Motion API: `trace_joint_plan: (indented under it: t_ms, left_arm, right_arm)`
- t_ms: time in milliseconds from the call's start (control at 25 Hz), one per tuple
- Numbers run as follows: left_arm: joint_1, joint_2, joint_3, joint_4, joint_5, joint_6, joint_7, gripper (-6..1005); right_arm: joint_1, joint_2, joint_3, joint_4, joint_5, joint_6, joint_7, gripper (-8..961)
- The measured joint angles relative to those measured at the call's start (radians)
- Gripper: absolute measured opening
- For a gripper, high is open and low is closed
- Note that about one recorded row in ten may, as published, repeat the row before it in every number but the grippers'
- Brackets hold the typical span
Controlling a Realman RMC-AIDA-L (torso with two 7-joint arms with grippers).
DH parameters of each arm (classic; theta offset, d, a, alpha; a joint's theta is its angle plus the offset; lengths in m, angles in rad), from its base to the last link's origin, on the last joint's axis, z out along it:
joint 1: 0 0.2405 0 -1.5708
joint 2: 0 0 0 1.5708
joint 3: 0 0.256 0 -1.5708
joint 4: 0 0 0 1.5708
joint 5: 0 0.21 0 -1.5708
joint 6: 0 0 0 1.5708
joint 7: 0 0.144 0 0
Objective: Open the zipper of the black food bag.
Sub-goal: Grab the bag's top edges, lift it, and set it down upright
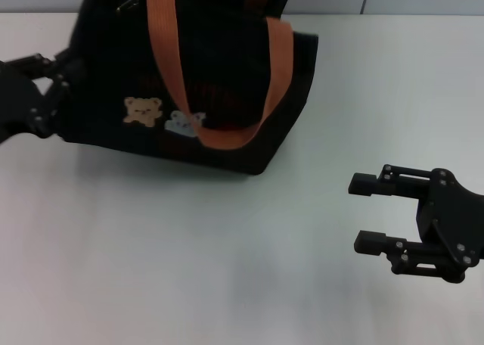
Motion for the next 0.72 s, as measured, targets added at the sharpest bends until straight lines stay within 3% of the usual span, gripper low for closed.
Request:
trace_joint_plan:
  t_ms: [160, 240, 400, 720]
  left_arm:
    - [0.015, 0.005, 0.003, 0.078, 0.006, 0.057, -0.025, 103]
    - [0.024, 0.009, 0.004, 0.204, 0.013, 0.186, -0.073, 103]
    - [0.012, 0.009, 0.018, 0.296, 0.018, 0.268, -0.127, 84]
    - [-0.039, -0.009, 0.116, 0.363, 0.077, 0.294, -0.163, 8]
  right_arm:
    - [0.000, 0.000, 0.008, 0.000, 0.003, 0.000, 0.000, 675]
    - [-0.002, 0.000, 0.011, 0.000, 0.012, -0.001, 0.000, 675]
    - [-0.007, 0.000, 0.031, 0.003, 0.024, -0.001, 0.000, 675]
    - [-0.026, 0.000, 0.138, 0.041, 0.026, 0.013, 0.000, 675]
